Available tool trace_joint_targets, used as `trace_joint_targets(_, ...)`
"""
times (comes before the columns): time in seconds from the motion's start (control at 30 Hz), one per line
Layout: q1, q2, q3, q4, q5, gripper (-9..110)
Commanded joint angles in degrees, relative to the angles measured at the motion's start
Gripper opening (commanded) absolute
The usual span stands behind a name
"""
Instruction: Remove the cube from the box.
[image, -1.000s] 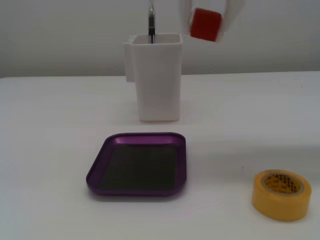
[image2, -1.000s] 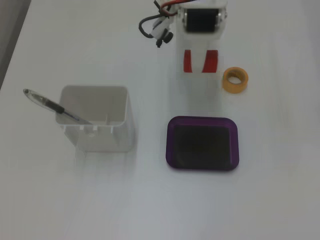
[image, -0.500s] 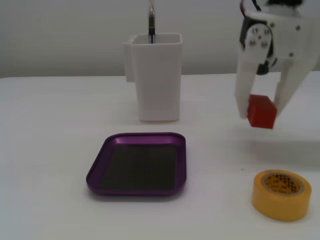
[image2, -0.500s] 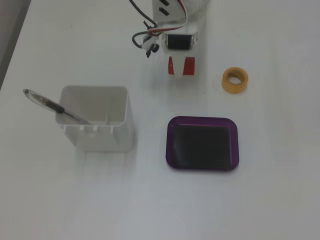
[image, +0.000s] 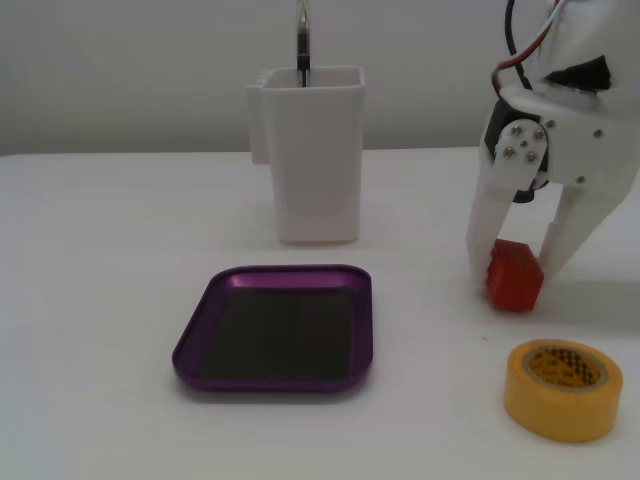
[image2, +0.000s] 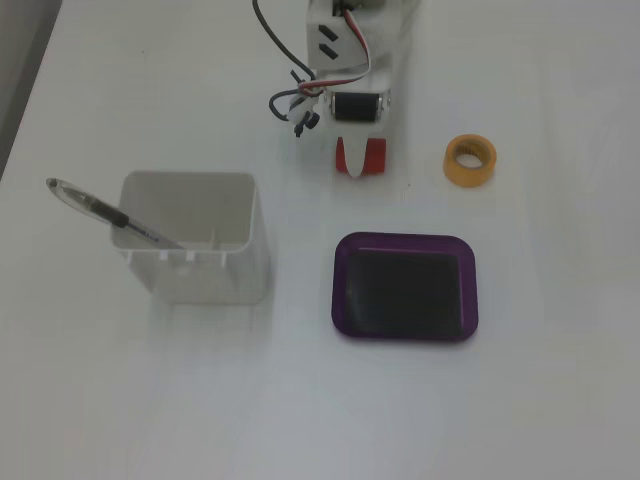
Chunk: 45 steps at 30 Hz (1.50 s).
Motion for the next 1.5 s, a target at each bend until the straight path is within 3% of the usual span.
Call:
trace_joint_targets(0.0, -0.6, -0.9, -0.9, -0.4, 0.0, 0)
trace_joint_targets(0.13, -0.8, -0.7, -1.0, -0.1, 0.6, 0)
trace_joint_targets(0.4, -0.6, -0.7, -5.0, 6.6, 0.8, 15)
trace_joint_targets(0.67, -0.8, 0.5, -16.3, 16.7, 1.1, 15)
trace_joint_targets(1.0, -3.8, 23.6, -24.7, 28.4, 4.2, 15)
trace_joint_targets(1.47, -4.0, 63.4, 14.3, 24.1, 4.2, 15)
